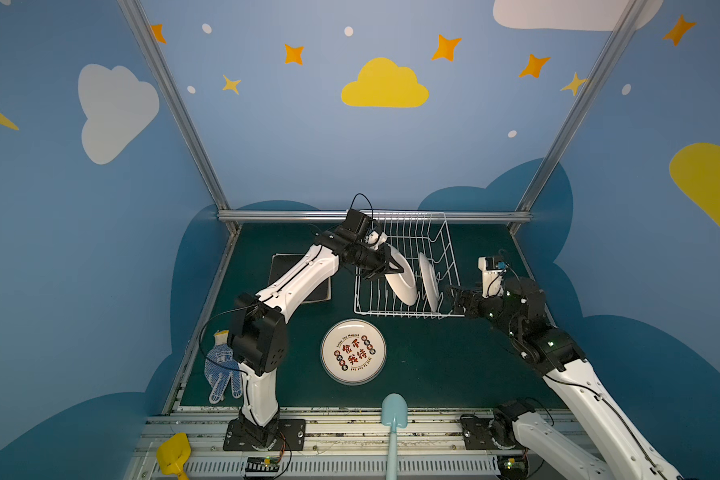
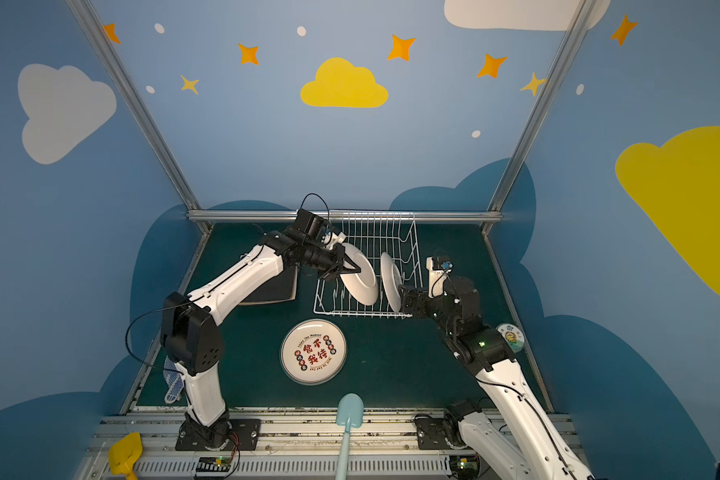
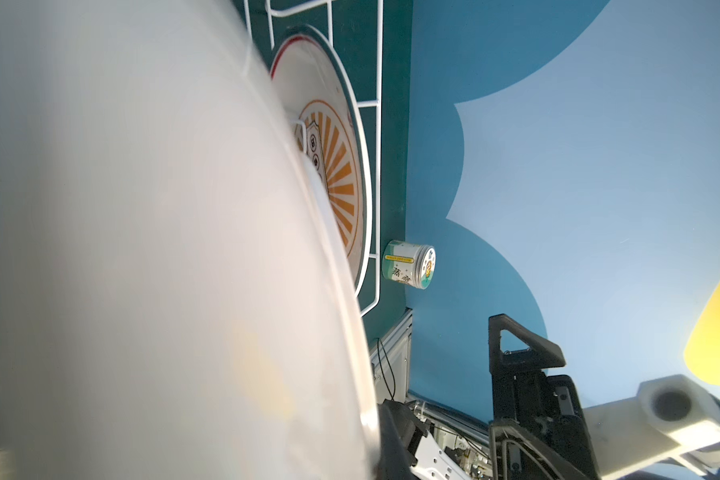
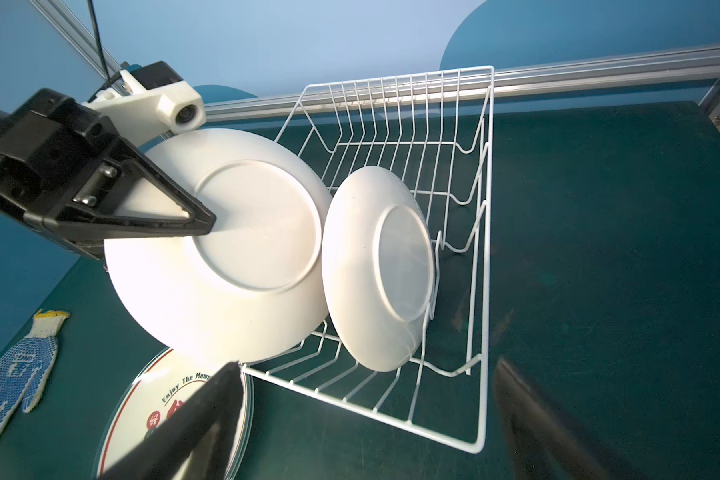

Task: Unload the plates from the dish rack

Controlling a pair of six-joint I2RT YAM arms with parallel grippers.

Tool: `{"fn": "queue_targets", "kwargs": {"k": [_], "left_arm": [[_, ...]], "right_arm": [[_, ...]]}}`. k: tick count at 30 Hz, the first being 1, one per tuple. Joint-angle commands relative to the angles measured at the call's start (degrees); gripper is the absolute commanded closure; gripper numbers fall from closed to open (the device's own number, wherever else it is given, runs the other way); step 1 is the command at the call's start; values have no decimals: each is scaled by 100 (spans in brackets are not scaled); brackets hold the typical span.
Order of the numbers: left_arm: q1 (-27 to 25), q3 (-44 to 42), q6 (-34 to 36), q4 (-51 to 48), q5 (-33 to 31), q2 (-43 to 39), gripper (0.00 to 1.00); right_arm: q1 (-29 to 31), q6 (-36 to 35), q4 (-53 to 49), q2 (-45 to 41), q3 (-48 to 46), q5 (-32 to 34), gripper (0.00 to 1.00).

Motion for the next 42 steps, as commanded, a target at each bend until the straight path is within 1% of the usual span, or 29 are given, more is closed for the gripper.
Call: {"fn": "queue_targets", "kwargs": {"k": [1, 7, 9, 11, 17, 22, 29, 32, 33, 36, 39, 42], "left_arm": [[28, -152, -153, 531, 414, -275, 97], [191, -590, -249, 930, 663, -552, 97], [264, -683, -123, 947, 683, -675, 97], [320, -700, 163, 812, 555, -800, 97], [333, -564, 1319, 200, -298, -1208, 97], [332, -660, 2081, 135, -1054, -1604, 97], [278, -1574, 3166, 878, -2195, -2523, 97], [230, -1960, 3686, 1089, -2728, -2883, 97], [204, -2082, 3876, 1154, -2802, -2984, 97], [22, -2485, 4648, 1380, -3157, -3347, 97], [-205, -2943, 5328, 1726, -3620, -3677, 97], [-395, -3332, 5944, 2039, -3944, -3942, 97]], "right_arm": [[-16, 47, 179, 36, 154, -76, 7], [-18, 84, 108, 153, 298, -175, 7], [-16, 156, 99, 168, 358, -179, 7], [-20, 262, 87, 194, 421, -179, 7], [-17, 603, -31, 408, 741, -378, 6], [-24, 1109, -115, 670, 1050, -585, 7], [-29, 1850, 32, 1066, 1409, -1089, 7], [-24, 2050, 53, 1223, 1561, -1179, 7], [-24, 2099, 25, 1283, 1626, -1186, 7], [-23, 2186, -116, 1522, 1913, -1326, 7], [-12, 2146, -38, 1769, 2184, -1792, 7], [27, 2293, 13, 1975, 2416, -1952, 7]]}}
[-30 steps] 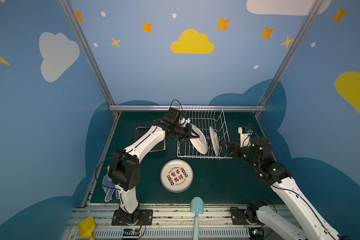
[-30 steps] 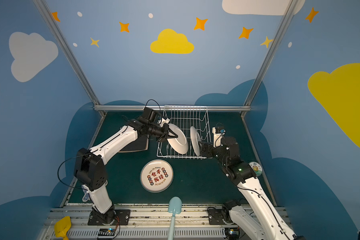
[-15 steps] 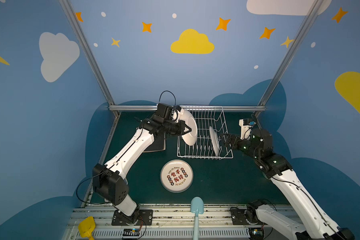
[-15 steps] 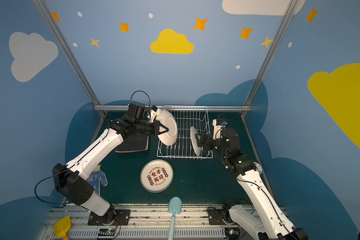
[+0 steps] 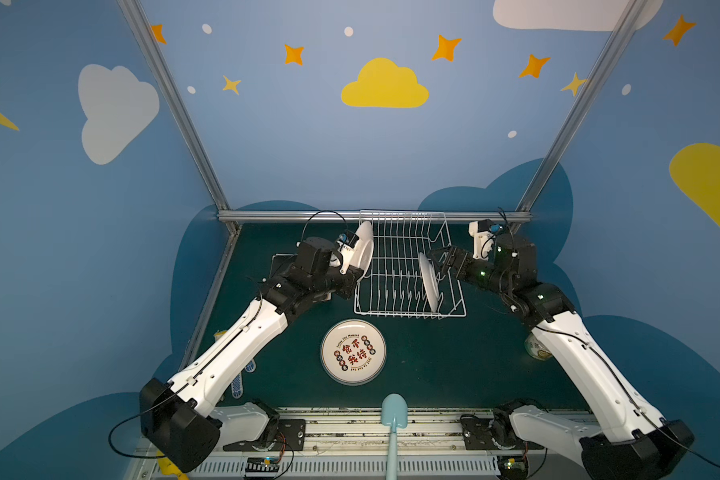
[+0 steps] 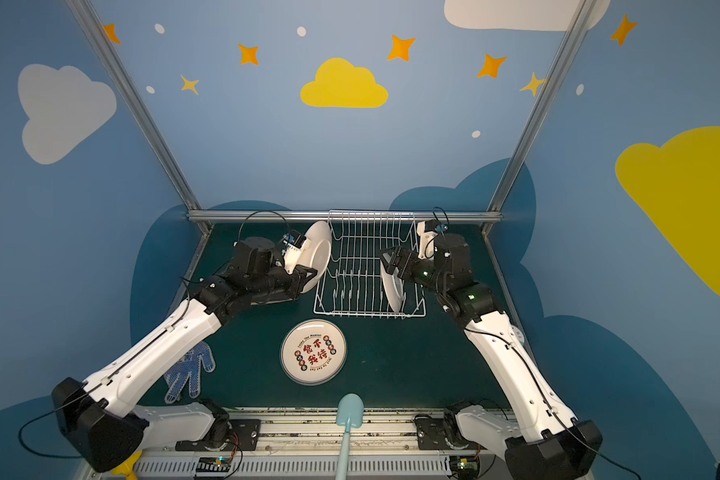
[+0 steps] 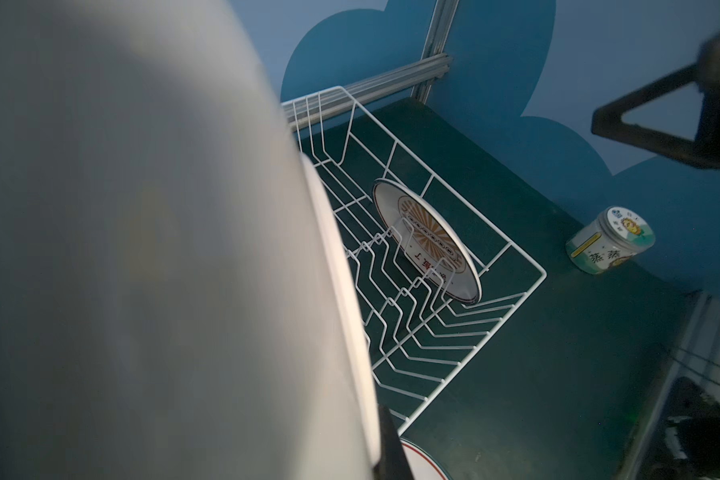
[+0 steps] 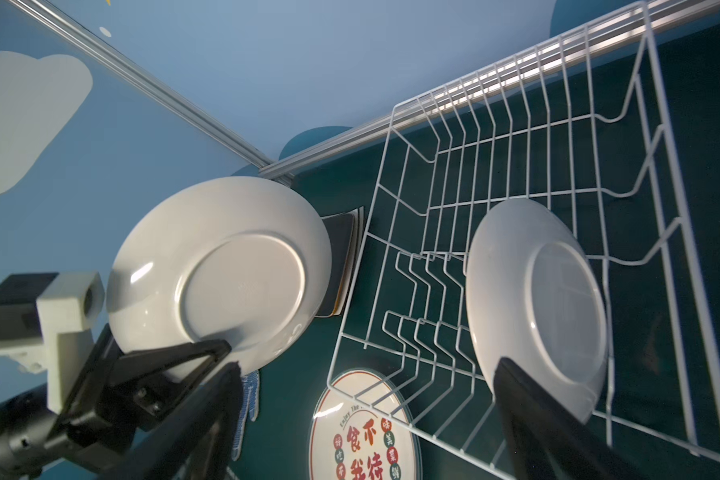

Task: Unload the plates from the dish rack

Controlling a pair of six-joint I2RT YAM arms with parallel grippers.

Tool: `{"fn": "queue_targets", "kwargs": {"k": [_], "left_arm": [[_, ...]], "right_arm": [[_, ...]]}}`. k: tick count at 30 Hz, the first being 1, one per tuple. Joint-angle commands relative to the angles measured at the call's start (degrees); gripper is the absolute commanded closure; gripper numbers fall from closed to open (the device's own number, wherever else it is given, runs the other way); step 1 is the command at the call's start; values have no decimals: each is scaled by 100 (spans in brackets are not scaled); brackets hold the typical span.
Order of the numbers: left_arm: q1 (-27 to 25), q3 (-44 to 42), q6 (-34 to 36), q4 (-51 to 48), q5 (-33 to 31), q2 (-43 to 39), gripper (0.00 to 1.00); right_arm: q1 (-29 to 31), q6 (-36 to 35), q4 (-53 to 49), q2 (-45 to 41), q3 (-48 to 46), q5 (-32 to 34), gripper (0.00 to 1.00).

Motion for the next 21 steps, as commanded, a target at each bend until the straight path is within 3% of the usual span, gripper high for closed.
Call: {"fn": "queue_targets", "kwargs": {"k": [1, 10, 21], "left_arm": [[-173, -252, 1122, 856, -681, -326, 97], [-599, -988, 2344, 1609, -1965, -744, 97], [-1215, -1519, 4036, 2193, -2676, -797, 97]], "right_arm": [[42, 195, 105, 161, 329, -388, 7], [369, 342, 216, 613, 789, -461, 7], [777, 359, 243, 968, 950, -416, 7]]}}
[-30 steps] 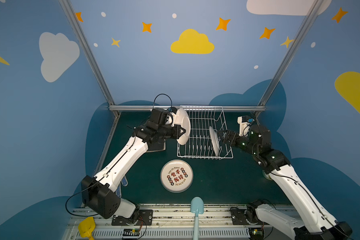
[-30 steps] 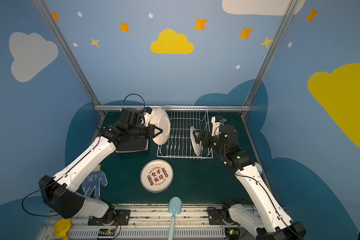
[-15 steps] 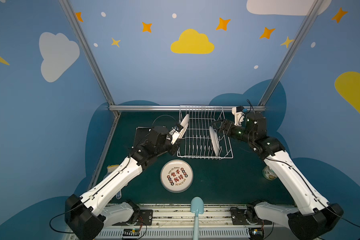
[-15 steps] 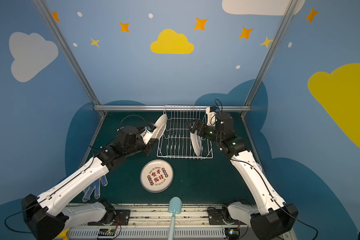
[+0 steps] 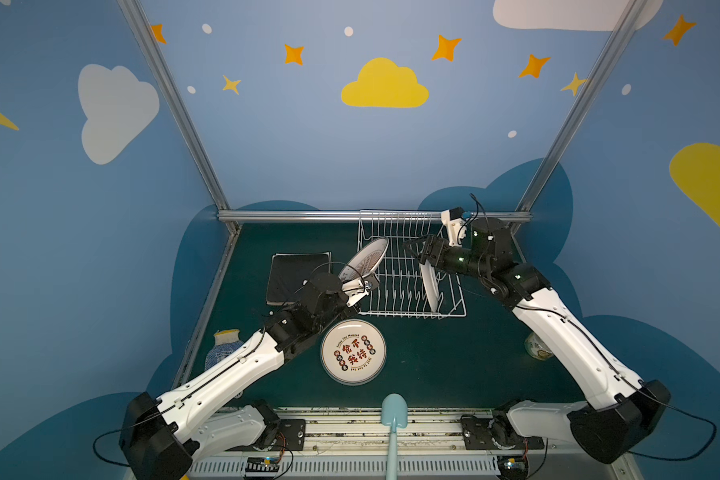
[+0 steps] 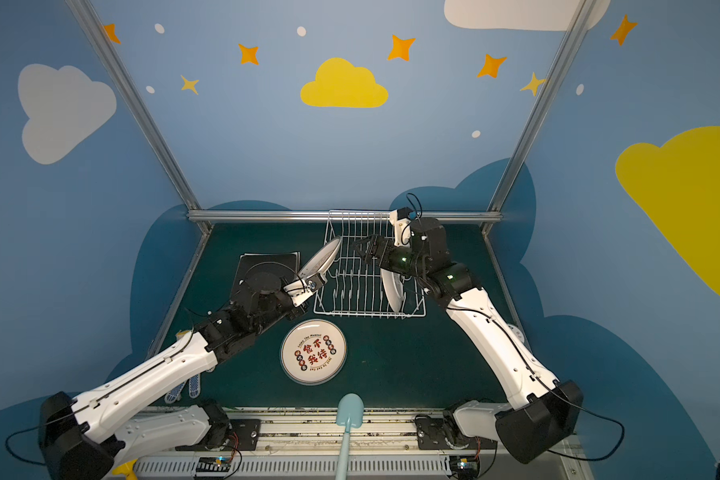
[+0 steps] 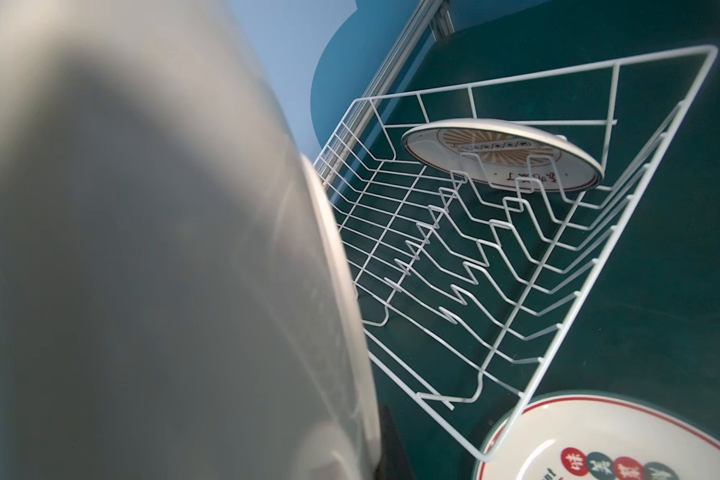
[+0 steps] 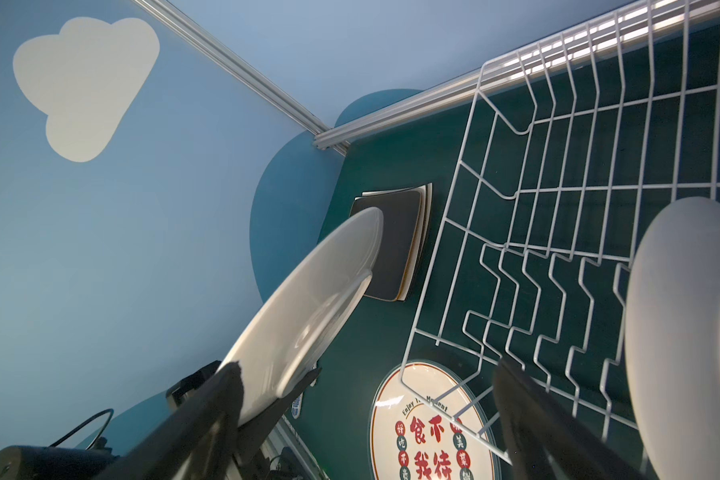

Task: Unload the plates from the dish rack

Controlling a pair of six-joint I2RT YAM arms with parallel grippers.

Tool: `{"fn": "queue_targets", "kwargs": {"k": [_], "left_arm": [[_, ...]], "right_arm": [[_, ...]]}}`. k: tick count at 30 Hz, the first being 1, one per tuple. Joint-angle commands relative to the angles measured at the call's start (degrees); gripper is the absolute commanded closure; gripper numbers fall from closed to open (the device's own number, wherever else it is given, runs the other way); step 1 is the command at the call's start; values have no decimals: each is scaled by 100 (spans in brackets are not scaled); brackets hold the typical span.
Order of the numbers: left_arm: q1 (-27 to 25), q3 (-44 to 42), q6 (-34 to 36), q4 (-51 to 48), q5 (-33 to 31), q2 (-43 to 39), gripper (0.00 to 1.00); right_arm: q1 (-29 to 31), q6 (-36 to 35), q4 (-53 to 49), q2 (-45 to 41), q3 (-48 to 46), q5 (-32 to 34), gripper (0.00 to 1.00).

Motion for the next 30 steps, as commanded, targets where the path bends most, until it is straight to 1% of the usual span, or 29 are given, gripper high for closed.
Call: {"fn": "queue_targets", "kwargs": {"k": [1, 7, 11, 19, 23, 27, 30], "left_arm": [[-190, -68, 754, 808, -490, -22, 97], [-429, -114, 1325, 878, -621, 211, 97], [-548, -159, 1540, 1100, -705, 288, 97], [-617, -281, 1699, 1625, -823, 414, 96], [-689, -309, 1965, 1710, -922, 537, 95], [-781, -441, 2389, 2120, -1058, 644, 94], [-791, -489, 2531, 2322, -1150, 726, 94]], "right_arm": [[92, 15, 58, 108, 196, -13, 7], [195, 37, -16, 259, 260, -55, 7], [223, 68, -245, 380, 294, -43, 9], [233, 77, -791, 605, 436, -149, 20], [237, 173, -841, 675, 454, -253, 30], [238, 247, -948, 785, 486, -447, 42], [233, 297, -1008, 861, 515, -634, 49]]}}
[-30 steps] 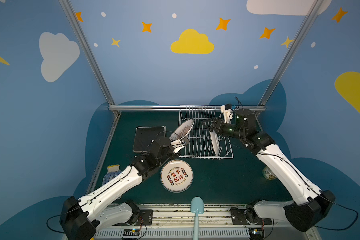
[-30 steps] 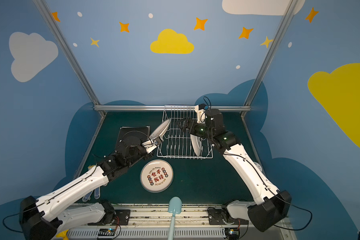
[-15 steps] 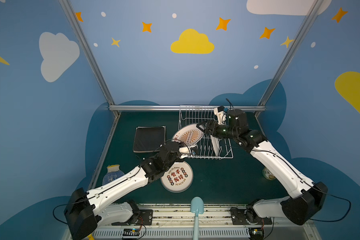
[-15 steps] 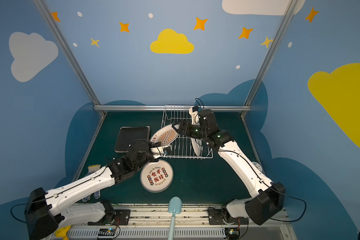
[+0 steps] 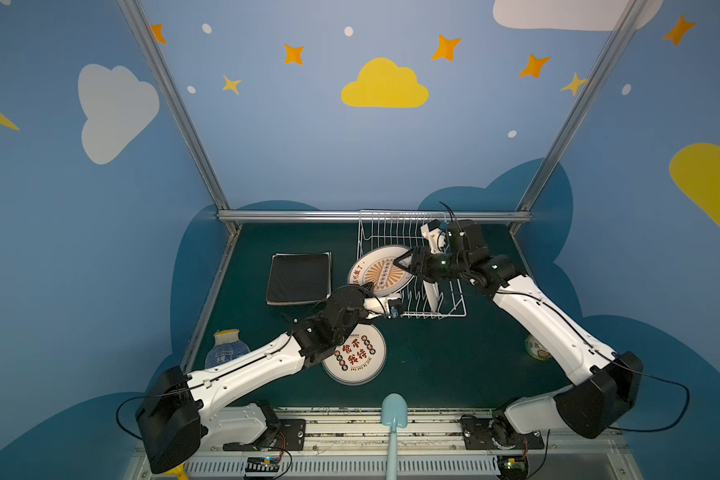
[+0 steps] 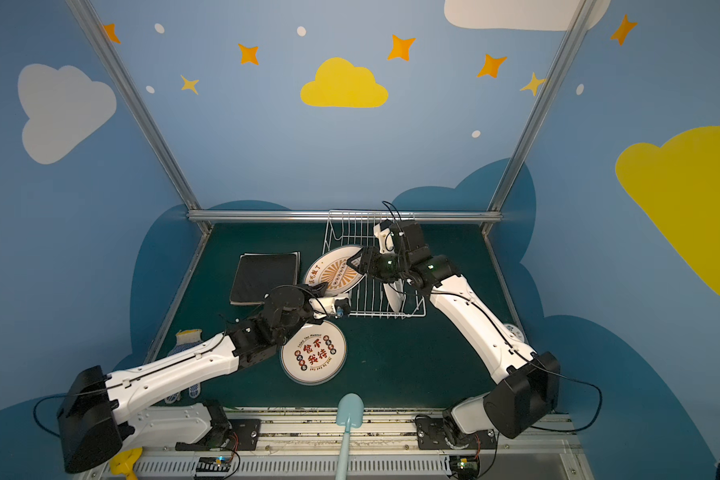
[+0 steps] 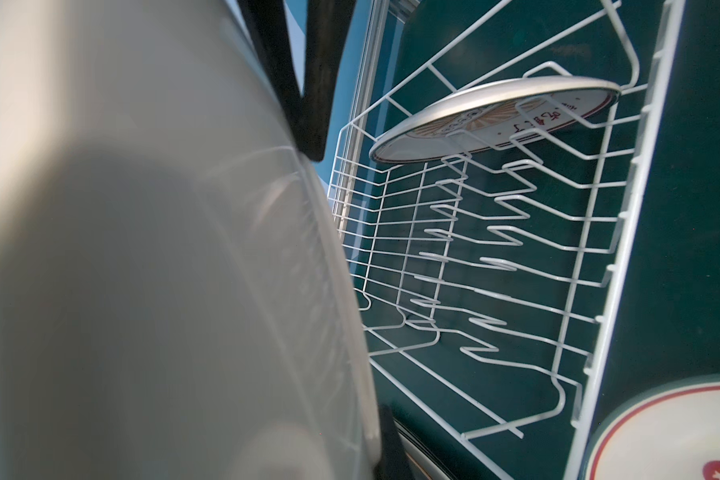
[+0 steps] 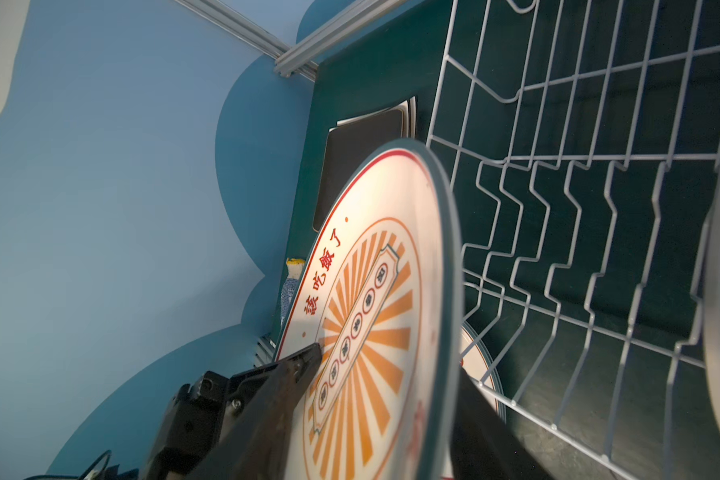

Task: Unload the plates from the dish rack

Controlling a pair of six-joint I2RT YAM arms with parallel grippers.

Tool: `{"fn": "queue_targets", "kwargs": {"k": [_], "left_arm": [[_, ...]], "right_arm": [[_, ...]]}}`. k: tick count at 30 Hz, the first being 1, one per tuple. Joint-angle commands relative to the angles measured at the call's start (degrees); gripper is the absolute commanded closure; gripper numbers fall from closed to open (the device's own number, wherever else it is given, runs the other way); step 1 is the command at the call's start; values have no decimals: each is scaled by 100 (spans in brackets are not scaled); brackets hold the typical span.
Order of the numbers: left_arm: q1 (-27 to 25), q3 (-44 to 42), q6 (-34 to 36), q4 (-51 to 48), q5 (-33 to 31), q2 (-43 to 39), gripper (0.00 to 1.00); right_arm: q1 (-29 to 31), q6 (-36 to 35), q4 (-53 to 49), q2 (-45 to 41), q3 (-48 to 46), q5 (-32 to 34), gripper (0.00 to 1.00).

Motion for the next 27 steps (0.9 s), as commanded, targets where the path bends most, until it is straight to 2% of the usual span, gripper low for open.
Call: {"fn": "queue_targets", "kwargs": {"k": [1, 8, 13, 16, 17, 20, 24, 27], "left_arm": [[-17, -8, 292, 806, -233, 36, 94], [-24, -4, 257, 863, -219, 87, 92], [-25, -46, 302, 893, -282, 112, 88], [-25, -6, 277, 826, -255, 124, 74], [-26, 12, 271, 789, -260, 138, 70], [-26, 39, 281, 782, -298, 183, 55], [-26, 40, 269, 765, -292, 177, 23], [-25, 44, 252, 646, -184, 81, 6]], "right_arm": [[33, 71, -190, 117, 217, -283, 50], [-34, -13, -490, 210, 296, -389, 63], [-182, 78, -297, 114, 126, -558, 85], [-217, 130, -221, 131, 144, -650, 99], [-227, 143, -207, 148, 158, -695, 100], [-260, 205, -131, 206, 213, -864, 100], [-306, 284, 19, 200, 208, -940, 100], [-416, 295, 253, 76, 90, -860, 100]]}}
